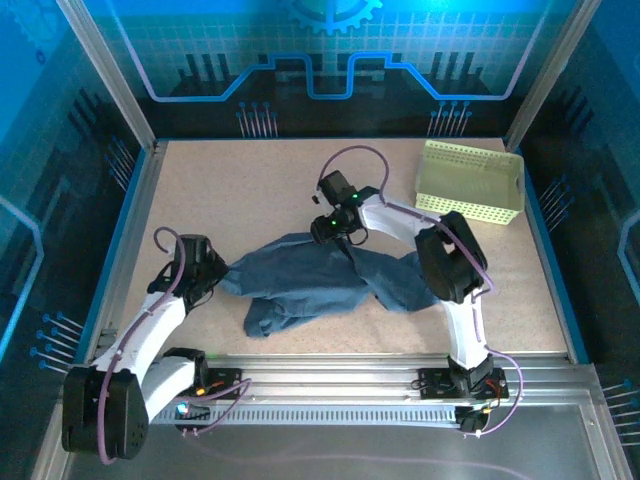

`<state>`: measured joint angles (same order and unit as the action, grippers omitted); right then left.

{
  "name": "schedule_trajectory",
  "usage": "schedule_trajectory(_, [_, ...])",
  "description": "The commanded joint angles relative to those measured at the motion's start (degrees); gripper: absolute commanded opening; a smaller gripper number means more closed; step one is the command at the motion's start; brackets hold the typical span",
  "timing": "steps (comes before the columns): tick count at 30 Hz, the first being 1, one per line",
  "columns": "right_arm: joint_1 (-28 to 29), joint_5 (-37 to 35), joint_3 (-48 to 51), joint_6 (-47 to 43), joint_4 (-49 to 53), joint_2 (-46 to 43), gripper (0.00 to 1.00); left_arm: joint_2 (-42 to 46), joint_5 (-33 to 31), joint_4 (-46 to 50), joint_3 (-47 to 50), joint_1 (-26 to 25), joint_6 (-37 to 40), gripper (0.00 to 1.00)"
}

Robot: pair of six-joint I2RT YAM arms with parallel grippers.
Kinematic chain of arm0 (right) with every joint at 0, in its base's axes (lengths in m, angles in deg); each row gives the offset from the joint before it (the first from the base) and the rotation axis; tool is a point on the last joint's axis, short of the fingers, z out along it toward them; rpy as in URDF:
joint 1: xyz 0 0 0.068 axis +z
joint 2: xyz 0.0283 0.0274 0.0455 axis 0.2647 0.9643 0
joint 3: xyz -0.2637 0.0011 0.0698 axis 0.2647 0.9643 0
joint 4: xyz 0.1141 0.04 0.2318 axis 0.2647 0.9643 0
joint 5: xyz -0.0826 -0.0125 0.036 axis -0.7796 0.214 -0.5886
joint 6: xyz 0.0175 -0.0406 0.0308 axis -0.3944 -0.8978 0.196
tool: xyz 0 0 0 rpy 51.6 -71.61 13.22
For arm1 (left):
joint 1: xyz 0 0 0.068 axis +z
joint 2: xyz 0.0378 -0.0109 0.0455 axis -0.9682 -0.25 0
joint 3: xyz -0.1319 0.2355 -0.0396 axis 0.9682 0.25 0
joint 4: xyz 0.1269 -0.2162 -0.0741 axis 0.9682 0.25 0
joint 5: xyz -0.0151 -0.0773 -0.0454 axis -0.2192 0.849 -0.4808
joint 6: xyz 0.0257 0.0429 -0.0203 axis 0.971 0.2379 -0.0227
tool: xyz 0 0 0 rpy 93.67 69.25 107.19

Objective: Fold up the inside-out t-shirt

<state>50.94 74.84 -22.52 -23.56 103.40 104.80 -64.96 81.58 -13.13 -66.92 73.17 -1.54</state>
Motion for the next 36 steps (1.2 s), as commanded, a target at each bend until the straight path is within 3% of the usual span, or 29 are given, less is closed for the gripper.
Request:
schedule_trajectory(1, [0.5, -0.5, -5.1, 0.4, 3.9, 3.4, 0.52, 0.6, 1.3, -0.8, 0.5, 0.6, -0.5, 0.0])
schedule_trajectory(4, [0.6, 0.3, -5.6, 0.4, 3.8, 4.0, 0.42, 0.6, 1.2, -0.6, -0.2, 0.6, -0.1, 0.0])
schedule_trajectory(9, [2.3, 1.1, -5.7, -0.7, 4.1, -1.2, 0.0, 2.4, 0.1, 3.0, -3.7, 2.3, 0.9, 0.0])
schedule_trajectory(17, [10.7, -5.4, -5.9, -4.4, 5.9, -21.0, 0.0, 16.3, -4.9, 14.0, -25.1, 9.7, 4.9, 0.0])
schedule_trajectory(22, [13.1, -6.7, -5.1, -3.8, 3.6, -31.2, 0.0, 12.7, -6.1, 15.9, -43.7, 9.6, 9.7, 0.0])
schedule_trajectory(24, [12.4, -7.3, -5.1, -3.3, 3.2, -33.6, 0.0, 9.1, -2.9, 16.2, -51.5, 9.6, 10.9, 0.0])
schedule_trajectory(30, [4.5, -3.0, -1.9, 1.7, 3.0, -41.1, 0.0, 3.8, 18.2, 10.2, -63.8, 9.4, 7.4, 0.0])
schedule_trajectory(32, [1.3, -2.1, 2.0, 3.3, 2.8, -44.0, 0.0, 2.0, 24.8, 7.8, -63.6, 7.6, 4.4, 0.0])
schedule_trajectory(33, [-0.4, -2.0, 4.8, 3.8, 2.6, -45.7, 0.0, 1.6, 25.3, 6.6, -62.2, 4.2, 4.0, 0.0])
schedule_trajectory(36, [-5.7, -0.1, 12.3, 5.2, 1.7, -48.9, 0.0, 1.3, 17.0, 4.4, -56.3, -11.9, 9.5, 0.0])
